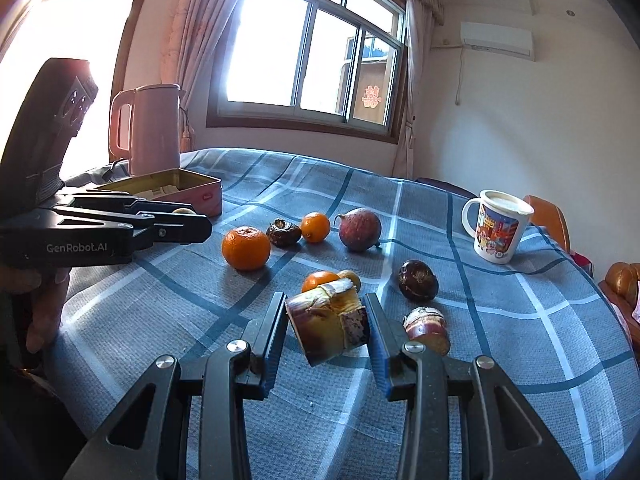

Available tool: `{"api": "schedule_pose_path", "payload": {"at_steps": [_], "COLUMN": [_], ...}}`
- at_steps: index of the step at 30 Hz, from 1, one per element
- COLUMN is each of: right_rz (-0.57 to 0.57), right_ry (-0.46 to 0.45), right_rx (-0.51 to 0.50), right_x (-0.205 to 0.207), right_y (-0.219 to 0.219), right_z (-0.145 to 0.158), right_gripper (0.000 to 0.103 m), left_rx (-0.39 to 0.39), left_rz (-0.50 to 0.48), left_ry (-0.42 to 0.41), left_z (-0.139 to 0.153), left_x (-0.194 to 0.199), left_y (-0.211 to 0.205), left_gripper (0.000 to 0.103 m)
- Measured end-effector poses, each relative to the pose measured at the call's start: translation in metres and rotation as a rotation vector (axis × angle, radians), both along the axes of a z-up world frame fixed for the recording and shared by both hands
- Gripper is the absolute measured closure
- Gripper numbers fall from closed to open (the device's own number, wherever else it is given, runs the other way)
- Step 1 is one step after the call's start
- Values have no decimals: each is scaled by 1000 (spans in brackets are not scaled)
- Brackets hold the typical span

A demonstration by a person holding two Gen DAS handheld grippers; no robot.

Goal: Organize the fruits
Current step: 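Close the left tool on the brown kiwi and lift it while the right tool holds the can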

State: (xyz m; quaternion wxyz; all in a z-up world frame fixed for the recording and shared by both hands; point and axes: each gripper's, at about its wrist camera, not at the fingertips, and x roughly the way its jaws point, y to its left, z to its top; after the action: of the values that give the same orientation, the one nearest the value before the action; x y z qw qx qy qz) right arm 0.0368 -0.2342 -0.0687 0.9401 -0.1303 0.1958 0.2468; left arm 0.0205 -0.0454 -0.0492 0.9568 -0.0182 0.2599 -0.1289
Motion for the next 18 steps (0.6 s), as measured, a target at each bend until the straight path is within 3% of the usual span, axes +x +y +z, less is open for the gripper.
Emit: {"api": "schedule_pose_path", "payload": {"at_steps": [18], "right_rz": [8], "right_ry": [-43], "right_rx": [26], "right_x": [-6], "right_y": [-5], "right_z": [2], "right_gripper": [64], "left_rx": [32], "left_rz": [12], "left_ry": [-77], "left_z": [7], "left_x": [-11], "left_y": [-4], "left_gripper": [71]}}
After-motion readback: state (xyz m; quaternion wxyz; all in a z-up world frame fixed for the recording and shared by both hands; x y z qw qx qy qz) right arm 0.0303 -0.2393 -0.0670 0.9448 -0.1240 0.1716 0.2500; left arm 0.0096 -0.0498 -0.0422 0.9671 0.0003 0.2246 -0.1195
